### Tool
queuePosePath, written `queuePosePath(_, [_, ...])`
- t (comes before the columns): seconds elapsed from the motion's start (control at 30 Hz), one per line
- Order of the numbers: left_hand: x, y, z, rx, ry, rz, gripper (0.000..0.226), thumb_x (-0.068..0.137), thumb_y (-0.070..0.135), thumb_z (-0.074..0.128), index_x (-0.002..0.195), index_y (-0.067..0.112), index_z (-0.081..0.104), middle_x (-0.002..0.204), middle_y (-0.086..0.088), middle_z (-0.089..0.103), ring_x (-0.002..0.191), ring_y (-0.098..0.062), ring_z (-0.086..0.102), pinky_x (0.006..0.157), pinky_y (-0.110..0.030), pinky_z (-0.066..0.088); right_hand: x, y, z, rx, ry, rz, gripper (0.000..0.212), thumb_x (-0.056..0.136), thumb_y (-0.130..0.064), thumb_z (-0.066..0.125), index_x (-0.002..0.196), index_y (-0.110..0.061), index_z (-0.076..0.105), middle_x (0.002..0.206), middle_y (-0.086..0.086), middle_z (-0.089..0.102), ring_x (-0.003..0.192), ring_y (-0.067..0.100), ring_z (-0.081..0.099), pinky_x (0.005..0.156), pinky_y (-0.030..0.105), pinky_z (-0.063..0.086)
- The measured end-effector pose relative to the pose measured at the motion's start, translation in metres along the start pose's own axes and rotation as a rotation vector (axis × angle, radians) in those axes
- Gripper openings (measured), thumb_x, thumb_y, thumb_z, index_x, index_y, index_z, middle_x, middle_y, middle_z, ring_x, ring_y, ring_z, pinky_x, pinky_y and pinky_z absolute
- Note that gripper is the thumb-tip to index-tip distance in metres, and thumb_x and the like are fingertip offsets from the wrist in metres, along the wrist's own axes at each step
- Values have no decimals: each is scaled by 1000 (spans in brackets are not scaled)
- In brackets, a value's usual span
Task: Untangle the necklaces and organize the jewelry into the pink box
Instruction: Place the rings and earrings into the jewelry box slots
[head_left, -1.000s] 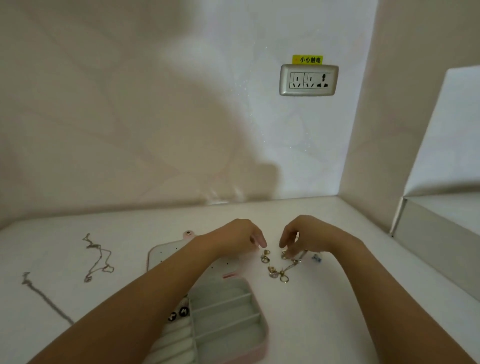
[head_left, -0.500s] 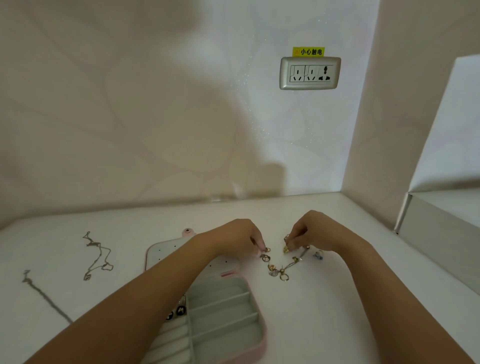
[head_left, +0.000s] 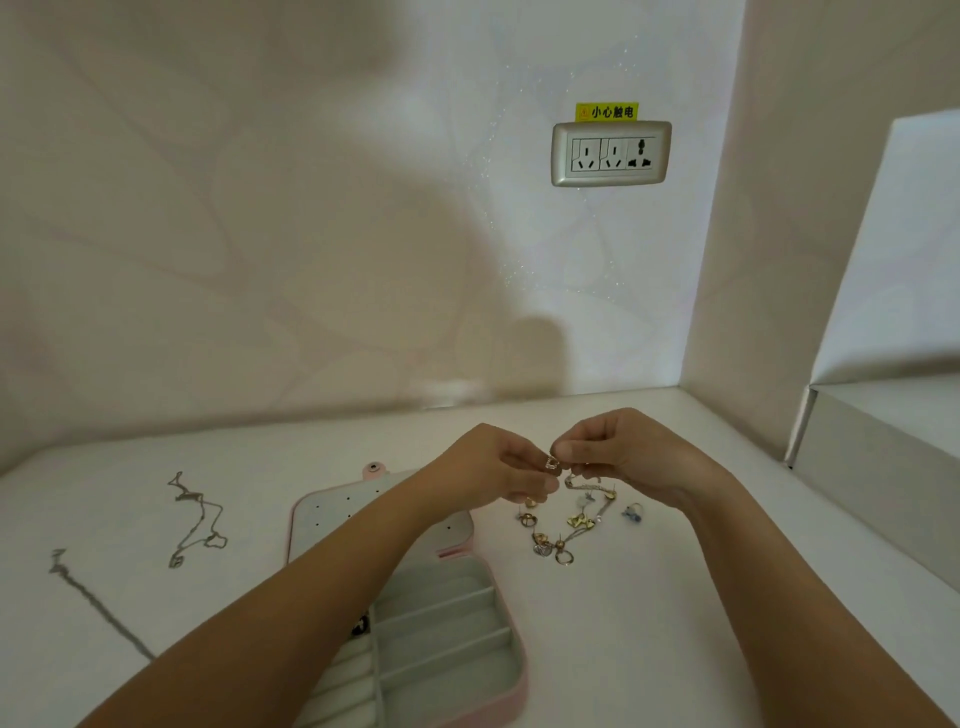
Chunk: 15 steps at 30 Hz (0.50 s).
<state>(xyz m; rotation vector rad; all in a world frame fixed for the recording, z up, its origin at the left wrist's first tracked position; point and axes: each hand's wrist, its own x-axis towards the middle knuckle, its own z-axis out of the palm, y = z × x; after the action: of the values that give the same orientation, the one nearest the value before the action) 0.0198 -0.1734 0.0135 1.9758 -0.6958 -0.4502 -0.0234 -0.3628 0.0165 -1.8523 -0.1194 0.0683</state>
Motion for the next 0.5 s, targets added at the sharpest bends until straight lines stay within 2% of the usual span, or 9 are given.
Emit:
queuePosePath(0.2, [-14, 9, -5, -108, 43, -8, 16, 87, 18, 68, 95, 5, 73, 88, -6, 75, 79, -14, 71, 69, -18, 54, 1, -5, 11, 68, -43, -35, 10, 82, -17, 70, 73, -16, 73, 70, -2, 66, 67, 9, 56, 75, 23, 48])
queuePosePath(0.33, [-31, 9, -14, -123, 156, 6, 20, 81, 11, 73, 101, 9, 72, 85, -4, 75, 75, -13, 72, 64, -18, 54, -2, -11, 23, 6, -73, -58, 13, 76, -26, 74, 78, -13, 73, 64, -5, 62, 59, 5, 51, 62, 17, 42])
queuePosePath(0.4, [-42, 10, -18, -118, 188, 17, 19, 79, 8, 74, 98, 11, 71, 82, -5, 75, 73, -12, 71, 63, -17, 53, -3, -15, 31, -9, -98, -83, 13, 78, -23, 73, 80, -10, 72, 62, -7, 62, 56, 3, 50, 58, 14, 41])
queuePosePath(0.5, [-59, 14, -23, -88, 217, 23, 21, 77, 8, 76, 97, 9, 71, 80, -5, 75, 73, -10, 71, 63, -17, 52, -6, -21, 44, 34, -148, -119, 16, 75, -26, 73, 79, -10, 72, 64, -4, 61, 59, 7, 48, 62, 17, 42])
